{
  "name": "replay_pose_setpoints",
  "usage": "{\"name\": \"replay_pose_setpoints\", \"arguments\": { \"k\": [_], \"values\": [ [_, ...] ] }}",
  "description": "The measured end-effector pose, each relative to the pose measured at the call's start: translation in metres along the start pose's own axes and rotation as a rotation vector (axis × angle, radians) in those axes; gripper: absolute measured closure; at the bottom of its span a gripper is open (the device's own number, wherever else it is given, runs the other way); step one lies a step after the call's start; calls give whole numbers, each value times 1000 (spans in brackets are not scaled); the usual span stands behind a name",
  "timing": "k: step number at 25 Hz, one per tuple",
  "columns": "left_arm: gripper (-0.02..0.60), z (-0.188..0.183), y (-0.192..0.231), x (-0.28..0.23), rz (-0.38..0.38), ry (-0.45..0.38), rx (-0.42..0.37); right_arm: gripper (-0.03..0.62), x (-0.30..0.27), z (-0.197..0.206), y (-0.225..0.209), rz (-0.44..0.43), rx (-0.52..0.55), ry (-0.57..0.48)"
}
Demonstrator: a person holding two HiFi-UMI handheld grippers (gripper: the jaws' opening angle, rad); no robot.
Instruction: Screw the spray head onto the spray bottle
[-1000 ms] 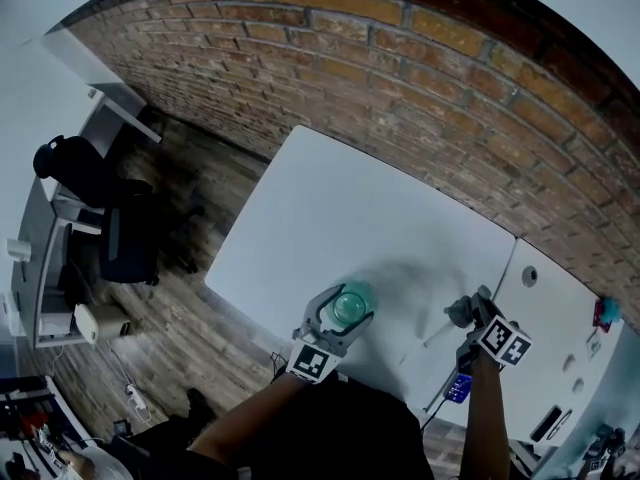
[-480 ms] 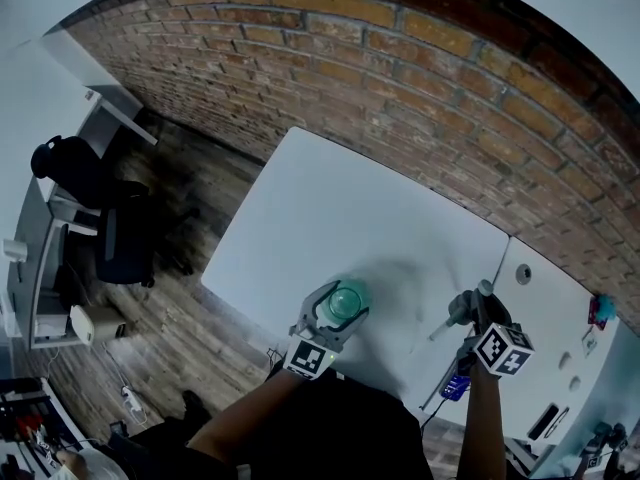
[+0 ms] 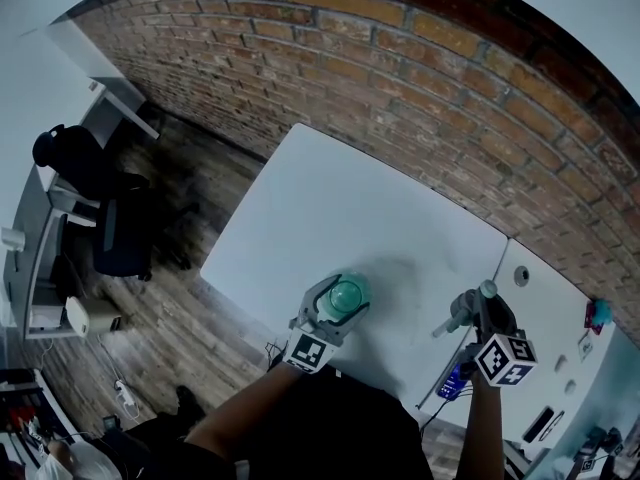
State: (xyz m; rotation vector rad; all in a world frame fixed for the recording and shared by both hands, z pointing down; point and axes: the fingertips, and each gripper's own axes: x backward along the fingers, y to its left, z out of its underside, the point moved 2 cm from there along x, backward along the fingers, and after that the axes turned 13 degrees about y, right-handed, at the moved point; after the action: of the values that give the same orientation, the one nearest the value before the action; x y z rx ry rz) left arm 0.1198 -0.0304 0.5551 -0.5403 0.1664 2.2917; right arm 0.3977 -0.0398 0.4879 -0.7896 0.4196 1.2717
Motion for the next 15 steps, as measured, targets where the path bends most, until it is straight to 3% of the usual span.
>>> {"name": "replay_pose_setpoints", "arguments": {
  "k": [10, 15],
  "values": [
    [258, 1, -3, -3, 61, 5, -42, 528, 12, -11, 22, -8, 114, -72],
    [258, 4, -4, -4, 78, 1, -92, 527, 19, -16, 38, -12, 109, -104]
  ]
}}
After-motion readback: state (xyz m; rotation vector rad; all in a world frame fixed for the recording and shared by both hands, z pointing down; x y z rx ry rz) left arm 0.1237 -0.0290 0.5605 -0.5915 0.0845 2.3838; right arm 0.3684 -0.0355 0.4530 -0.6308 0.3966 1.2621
